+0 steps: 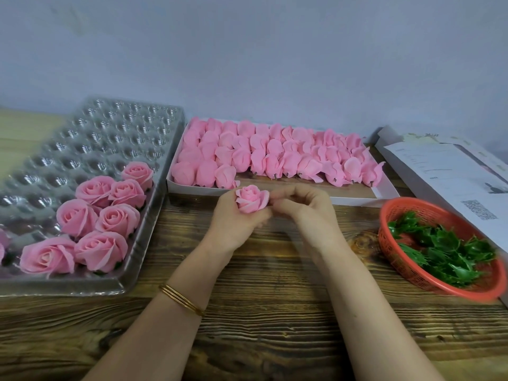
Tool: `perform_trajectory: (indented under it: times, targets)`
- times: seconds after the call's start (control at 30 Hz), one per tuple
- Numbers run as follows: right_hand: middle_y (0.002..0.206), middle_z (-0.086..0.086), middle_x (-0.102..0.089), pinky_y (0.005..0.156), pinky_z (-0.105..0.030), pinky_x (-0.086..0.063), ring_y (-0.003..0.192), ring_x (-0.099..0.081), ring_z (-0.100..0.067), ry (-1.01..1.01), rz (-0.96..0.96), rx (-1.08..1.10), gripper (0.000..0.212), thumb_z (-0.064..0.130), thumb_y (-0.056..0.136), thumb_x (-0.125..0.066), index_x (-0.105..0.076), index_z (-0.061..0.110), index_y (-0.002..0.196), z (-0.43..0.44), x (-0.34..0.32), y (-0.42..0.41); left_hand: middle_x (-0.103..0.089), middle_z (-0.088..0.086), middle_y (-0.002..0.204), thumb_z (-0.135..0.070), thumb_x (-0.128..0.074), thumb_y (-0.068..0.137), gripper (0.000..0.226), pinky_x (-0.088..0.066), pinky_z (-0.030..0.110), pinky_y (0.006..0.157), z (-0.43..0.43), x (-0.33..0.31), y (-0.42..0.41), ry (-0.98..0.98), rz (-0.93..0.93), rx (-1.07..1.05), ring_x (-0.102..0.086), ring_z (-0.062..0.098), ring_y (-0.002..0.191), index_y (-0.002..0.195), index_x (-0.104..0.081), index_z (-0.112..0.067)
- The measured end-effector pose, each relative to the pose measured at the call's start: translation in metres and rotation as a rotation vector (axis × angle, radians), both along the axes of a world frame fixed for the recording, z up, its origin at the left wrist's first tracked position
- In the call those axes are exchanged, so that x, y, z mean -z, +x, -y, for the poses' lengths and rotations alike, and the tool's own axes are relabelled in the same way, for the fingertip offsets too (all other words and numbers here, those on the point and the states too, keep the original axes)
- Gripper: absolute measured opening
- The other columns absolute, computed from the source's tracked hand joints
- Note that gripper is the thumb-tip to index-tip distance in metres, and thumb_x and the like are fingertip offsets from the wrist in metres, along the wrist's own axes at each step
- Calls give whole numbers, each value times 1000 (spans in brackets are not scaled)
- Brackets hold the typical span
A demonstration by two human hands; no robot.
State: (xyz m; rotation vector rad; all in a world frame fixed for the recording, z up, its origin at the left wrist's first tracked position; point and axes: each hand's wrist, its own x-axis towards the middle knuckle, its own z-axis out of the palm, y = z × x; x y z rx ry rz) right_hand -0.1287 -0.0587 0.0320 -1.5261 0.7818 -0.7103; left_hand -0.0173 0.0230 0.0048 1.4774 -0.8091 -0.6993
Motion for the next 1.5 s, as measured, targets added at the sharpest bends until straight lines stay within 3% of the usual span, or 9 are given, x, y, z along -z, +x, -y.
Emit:
perform_trajectory:
  times: [0.07, 0.13, 0.27, 0.43, 0.8, 1.07, 1.3, 1.4, 1.5]
  targets:
    - [76, -9, -64, 77, -35, -51, 74, -60, -16, -42, -57, 45, 25, -15, 76, -62, -67, 9, 77, 2, 0, 0, -66, 4, 73, -8, -77, 81, 9, -54, 28, 70, 2, 1, 2, -21, -79, -74, -62, 12, 72, 82, -68, -12]
    - [75, -2, -61, 69, -22, -48, 66, -57, -4, -68, -91, -18, 27, -15, 69, -67, -64, 10, 79, -1, 1, -1, -67, 18, 85, -9, -76, 82, 15, -53, 37, 81, 4, 0, 2, -69, -136, -114, -65, 25, 84, 90, -68, 0]
    - [77, 3, -64, 70, -27, -54, 70, -62, -10, -179, -162, -86, 36, -10, 65, -76, -60, 15, 85, -14, 15, 2, -65, 4, 70, 0, -72, 84, 10, -53, 21, 61, 7, -2, -8, -150, -251, -107, -63, 10, 67, 90, -64, 0]
    - [81, -4, -69, 74, -41, -57, 75, -66, -19, -298, -130, -6, 38, 6, 64, -84, -63, 11, 95, -24, 27, 11, -64, -1, 63, 5, -69, 85, 14, -51, 20, 56, 9, -2, -13, -194, -390, -71, -63, 8, 60, 81, -62, -6]
    - [65, 9, -60, 59, -12, -42, 62, -56, -4, -375, -69, 150, 36, 11, 66, -84, -56, 27, 81, -29, 31, 12, -66, 1, 70, 4, -66, 87, 12, -54, 25, 68, 9, -2, -11, -210, -430, 3, -65, 13, 70, 83, -64, -6]
    - [67, 9, -59, 59, -12, -41, 65, -56, -4, -420, -94, 174, 35, 9, 68, -82, -54, 27, 79, -30, 35, 11, -51, 17, 85, 2, -63, 91, 6, -53, 25, 68, 10, -3, -16, -188, -405, 4, -48, 27, 81, 93, -61, -3]
    - [65, 4, -61, 59, -24, -48, 61, -53, -6, -330, -34, 121, 23, 6, 69, -81, -63, 14, 80, -27, 36, 11, -59, 16, 82, 3, -66, 88, 5, -57, 26, 71, 7, -2, -12, -173, -445, 23, -60, 23, 79, 90, -65, -1]
    - [57, 14, -55, 60, -21, -46, 57, -49, -3, -243, 40, 40, 30, -5, 71, -77, -62, 22, 76, -24, 34, 11, -64, 14, 83, 3, -69, 83, 15, -58, 29, 76, 6, -1, -6, -180, -549, 55, -65, 22, 80, 97, -66, 5]
    - [57, 14, -55, 60, -17, -44, 58, -48, -3, -107, 117, -25, 29, -9, 77, -74, -67, 19, 78, -24, 33, 11, -61, 21, 97, -8, -76, 70, 53, -56, 36, 84, 6, -2, -3, -167, -616, 76, -62, 29, 90, 114, -60, 17]
